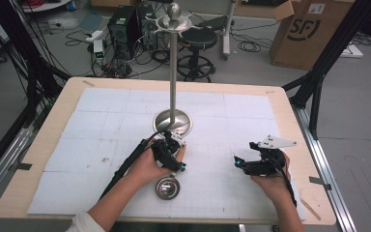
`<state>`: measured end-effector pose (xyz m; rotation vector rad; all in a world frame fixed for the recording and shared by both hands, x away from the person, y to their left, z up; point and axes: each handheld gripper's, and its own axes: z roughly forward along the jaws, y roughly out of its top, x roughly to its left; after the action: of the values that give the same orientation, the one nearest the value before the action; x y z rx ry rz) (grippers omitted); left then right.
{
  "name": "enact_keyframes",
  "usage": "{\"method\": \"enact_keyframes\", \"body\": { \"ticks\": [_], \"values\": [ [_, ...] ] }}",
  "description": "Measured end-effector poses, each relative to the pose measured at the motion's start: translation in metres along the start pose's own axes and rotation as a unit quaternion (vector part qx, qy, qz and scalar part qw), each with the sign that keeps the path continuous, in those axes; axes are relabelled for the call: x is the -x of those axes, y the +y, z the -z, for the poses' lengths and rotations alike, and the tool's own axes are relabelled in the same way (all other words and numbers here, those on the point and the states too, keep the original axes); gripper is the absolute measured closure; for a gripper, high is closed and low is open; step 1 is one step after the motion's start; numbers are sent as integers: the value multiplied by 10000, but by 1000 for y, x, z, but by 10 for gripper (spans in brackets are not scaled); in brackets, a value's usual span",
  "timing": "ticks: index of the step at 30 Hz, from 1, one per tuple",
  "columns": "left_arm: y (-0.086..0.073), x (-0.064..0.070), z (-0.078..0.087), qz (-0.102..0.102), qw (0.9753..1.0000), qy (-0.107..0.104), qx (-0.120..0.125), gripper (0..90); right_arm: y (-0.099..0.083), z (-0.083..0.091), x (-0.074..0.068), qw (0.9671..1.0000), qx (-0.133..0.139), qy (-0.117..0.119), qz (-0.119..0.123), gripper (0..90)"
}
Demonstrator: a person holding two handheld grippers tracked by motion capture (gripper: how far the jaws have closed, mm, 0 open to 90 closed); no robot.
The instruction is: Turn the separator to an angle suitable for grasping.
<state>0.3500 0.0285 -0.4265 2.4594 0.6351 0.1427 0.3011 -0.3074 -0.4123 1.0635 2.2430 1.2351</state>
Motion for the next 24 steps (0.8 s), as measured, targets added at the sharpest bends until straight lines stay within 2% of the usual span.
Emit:
{"method": "enact_keyframes", "body": {
  "ticks": [6,11,16,19,24],
  "values": [
    [3,4,-1,-12,9999,118,-108,357,0,-4,-2,10000,-87,-1,43,135],
    [6,1,-1,124,9997,81,-175,389,0,-1,-1,10000,-36,-9,1,136],
    [6,4,0,60,9997,141,-210,410,0,-1,-1,10000,-30,-23,32,136],
    [6,5,2,-1,9997,15,-226,491,0,-3,-2,9999,-92,-8,55,137],
    [6,5,2,-32,9996,-152,-247,519,0,-2,-1,10000,-63,-11,37,137]
  ]
}}
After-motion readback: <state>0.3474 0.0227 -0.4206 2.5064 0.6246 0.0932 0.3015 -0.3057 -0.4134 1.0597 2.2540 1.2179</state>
